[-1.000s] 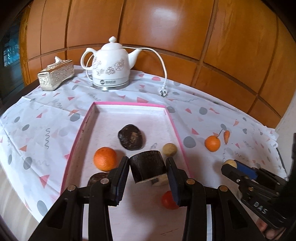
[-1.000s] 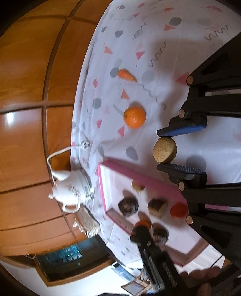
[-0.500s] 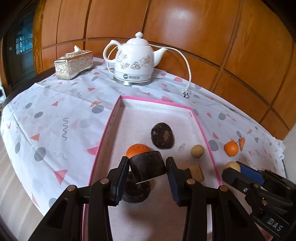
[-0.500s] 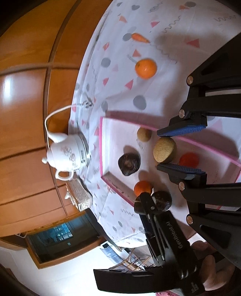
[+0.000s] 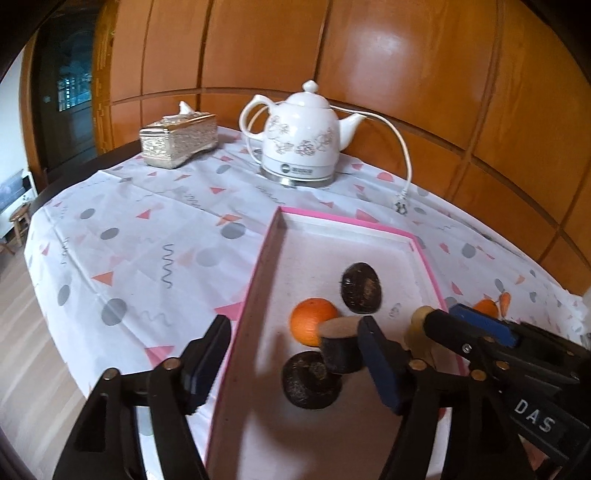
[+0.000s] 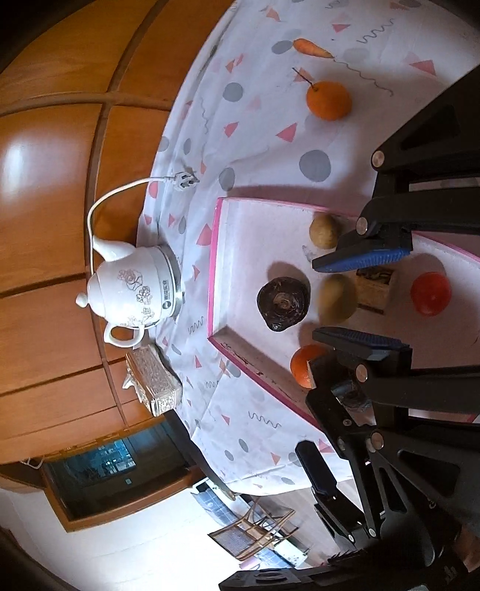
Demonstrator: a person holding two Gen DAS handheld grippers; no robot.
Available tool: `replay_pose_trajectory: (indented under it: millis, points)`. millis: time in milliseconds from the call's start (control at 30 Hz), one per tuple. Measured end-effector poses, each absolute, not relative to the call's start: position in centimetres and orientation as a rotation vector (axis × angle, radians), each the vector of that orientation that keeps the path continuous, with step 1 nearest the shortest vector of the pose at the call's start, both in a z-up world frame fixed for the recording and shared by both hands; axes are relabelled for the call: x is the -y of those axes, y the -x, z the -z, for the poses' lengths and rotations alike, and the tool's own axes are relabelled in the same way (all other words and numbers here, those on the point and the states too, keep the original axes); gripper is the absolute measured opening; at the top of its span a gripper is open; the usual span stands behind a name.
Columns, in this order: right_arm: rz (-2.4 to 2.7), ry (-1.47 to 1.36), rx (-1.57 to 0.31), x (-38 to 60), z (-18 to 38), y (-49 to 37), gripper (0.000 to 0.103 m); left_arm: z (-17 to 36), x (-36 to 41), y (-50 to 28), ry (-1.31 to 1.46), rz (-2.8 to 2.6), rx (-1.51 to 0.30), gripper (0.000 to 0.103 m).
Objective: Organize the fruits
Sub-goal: 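Drop the log slice in the tray with the left tool while the right tool drops the yellow ball there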
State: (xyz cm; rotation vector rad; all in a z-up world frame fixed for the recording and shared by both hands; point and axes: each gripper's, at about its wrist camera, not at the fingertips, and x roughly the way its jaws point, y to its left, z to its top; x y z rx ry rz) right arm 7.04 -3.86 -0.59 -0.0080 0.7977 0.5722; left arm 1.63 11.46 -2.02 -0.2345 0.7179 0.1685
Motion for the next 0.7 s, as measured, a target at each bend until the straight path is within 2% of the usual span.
replay_pose_trajectory:
  millis: [200,533,633,700]
  points:
    - [-0.548,-0.002,-0.796,4.7,0.6,-6.4,0.035,2.0,-11.6,-1.3,0.234,-0.186,-0.71,0.088]
    - [-0.476,-0.003,-0.762,7.1,0.3,-5.0,0.037,1.7,-10.7,-1.1,0.213,-0.181,-0.712,0.096]
    - [-0.44,-0.011,-0.749,8.3,0.3,-4.8,0.046,1.5,-10.2,-1.0,0.204,-0.174,-0.711,0.099]
    - [-0.417,-0.014,-0.744,9.1,0.3,-4.8,0.046,1.4,-10.0,-1.0,0.204,-0.171,-0.71,0.1]
